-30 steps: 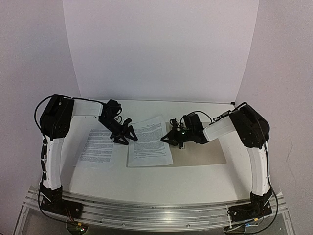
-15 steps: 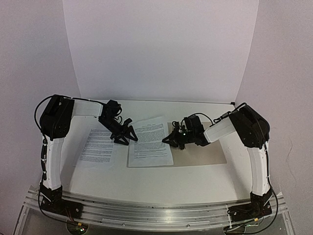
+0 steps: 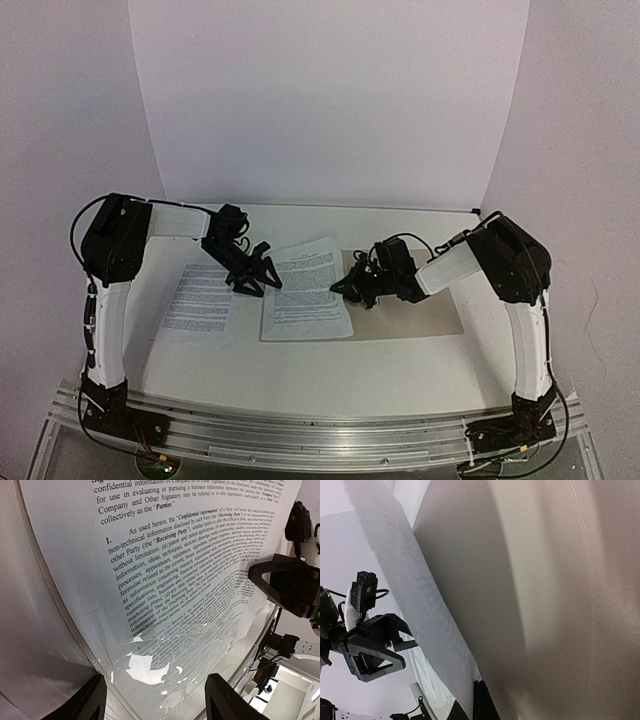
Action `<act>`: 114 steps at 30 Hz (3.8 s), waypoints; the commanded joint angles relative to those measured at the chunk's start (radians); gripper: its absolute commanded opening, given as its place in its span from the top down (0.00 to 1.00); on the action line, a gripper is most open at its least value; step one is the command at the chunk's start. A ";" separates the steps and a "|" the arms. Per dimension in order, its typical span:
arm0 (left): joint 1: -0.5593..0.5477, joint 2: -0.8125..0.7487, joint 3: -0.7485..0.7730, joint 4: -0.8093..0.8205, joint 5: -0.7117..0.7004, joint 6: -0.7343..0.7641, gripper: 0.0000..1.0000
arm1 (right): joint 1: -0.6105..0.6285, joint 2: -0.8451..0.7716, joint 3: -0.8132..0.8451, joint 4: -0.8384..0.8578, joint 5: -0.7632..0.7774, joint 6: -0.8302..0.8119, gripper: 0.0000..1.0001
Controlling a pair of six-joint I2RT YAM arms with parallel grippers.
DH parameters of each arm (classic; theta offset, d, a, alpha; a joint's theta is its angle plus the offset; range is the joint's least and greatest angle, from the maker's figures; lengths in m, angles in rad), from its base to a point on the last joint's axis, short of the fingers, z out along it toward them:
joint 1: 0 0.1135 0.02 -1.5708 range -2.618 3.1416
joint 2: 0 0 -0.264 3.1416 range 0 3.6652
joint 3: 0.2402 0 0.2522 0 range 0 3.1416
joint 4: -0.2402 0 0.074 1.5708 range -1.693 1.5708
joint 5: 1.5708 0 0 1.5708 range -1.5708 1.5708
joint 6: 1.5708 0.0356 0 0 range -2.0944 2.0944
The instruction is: Put the files into the folder
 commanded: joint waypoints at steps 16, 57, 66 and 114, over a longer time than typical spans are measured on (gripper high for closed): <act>-0.009 0.030 -0.045 -0.018 -0.065 -0.009 0.32 | 0.020 -0.049 -0.040 -0.019 0.066 0.092 1.00; -0.098 -0.099 0.195 -0.057 -0.259 0.357 0.29 | -0.199 -0.277 0.194 -0.834 0.143 -0.452 0.54; -0.197 0.011 0.308 0.030 -0.252 0.393 0.29 | -0.218 -0.082 0.302 -0.830 0.134 -0.540 0.58; -0.341 0.373 0.632 0.191 -0.368 -0.307 0.60 | -0.092 -0.130 0.023 -0.586 0.124 -0.707 0.81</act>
